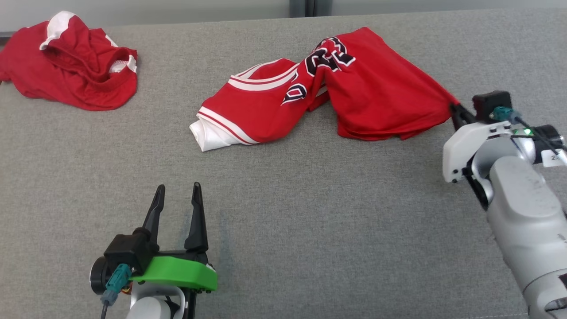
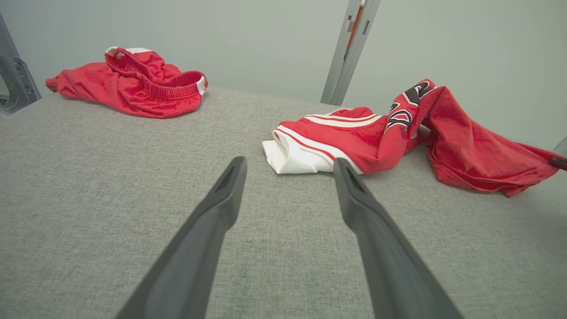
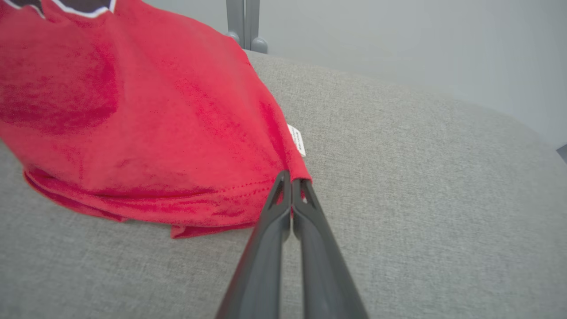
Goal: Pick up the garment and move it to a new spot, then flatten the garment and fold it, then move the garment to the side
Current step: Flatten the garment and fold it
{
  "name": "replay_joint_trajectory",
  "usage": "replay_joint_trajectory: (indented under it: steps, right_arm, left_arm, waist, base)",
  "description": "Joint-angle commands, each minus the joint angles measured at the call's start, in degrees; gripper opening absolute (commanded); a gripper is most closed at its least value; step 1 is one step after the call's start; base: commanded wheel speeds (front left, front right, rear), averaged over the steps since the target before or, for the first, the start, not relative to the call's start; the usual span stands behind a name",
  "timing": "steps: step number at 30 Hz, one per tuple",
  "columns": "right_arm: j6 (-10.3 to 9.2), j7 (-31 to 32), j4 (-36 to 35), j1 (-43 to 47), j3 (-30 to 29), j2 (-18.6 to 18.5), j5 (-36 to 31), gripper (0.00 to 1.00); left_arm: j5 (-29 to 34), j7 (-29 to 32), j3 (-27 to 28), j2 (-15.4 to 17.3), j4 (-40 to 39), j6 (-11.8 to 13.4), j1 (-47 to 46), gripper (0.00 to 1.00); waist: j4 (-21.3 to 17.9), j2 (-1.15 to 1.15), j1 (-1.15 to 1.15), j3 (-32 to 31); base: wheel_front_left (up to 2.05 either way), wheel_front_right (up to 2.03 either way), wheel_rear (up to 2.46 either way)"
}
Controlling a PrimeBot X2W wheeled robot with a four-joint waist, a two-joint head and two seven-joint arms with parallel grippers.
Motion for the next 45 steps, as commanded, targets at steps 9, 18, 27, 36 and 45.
replay_joint_trajectory:
  steps: [9, 18, 27, 36, 45]
  right_arm:
    - [-0.1, 1.0, -0.7, -7.2, -2.7, -9.0, -4.2, 0.0]
    - [-0.1, -1.5, 3.4, -10.4, -5.8, -10.1, -6.5, 1.0]
    - [-0.1, -7.4, 0.8, -5.7, -3.5, -6.5, -5.3, 1.0]
    - [-0.1, -6.5, -6.9, 4.2, 11.0, -2.0, 0.0, 1.0]
    - [-0.1, -0.8, -10.2, 7.4, 20.0, -3.4, 4.2, 1.0]
  left_arm:
    - [0.6, 0.0, -0.6, 0.1, -0.4, -0.6, -1.4, 1.0]
    - [0.8, 0.0, -0.4, 0.1, 0.0, -0.5, -2.2, 1.0]
    - [1.0, -0.1, 0.5, 0.1, 0.0, -0.4, -0.7, 1.0]
    - [0.7, 0.0, 0.2, 0.1, -0.2, -0.2, -0.2, 1.0]
    - [0.2, -0.1, 0.0, 0.1, -0.5, -0.1, -1.3, 1.0]
  waist:
    - [1.3, 0.0, 0.0, 2.3]
    - [2.6, 0.0, 0.0, 3.8]
    - [-0.9, 0.0, 0.0, 1.3]
    - [-1.9, 0.0, 0.0, -0.4]
    - [0.5, 0.0, 0.0, 1.1]
  base:
    - [0.0, 0.0, 0.0]
    - [0.0, 0.0, 0.0]
    - [0.0, 0.0, 0.0]
    - [0.0, 0.0, 0.0]
    - [0.0, 0.0, 0.0]
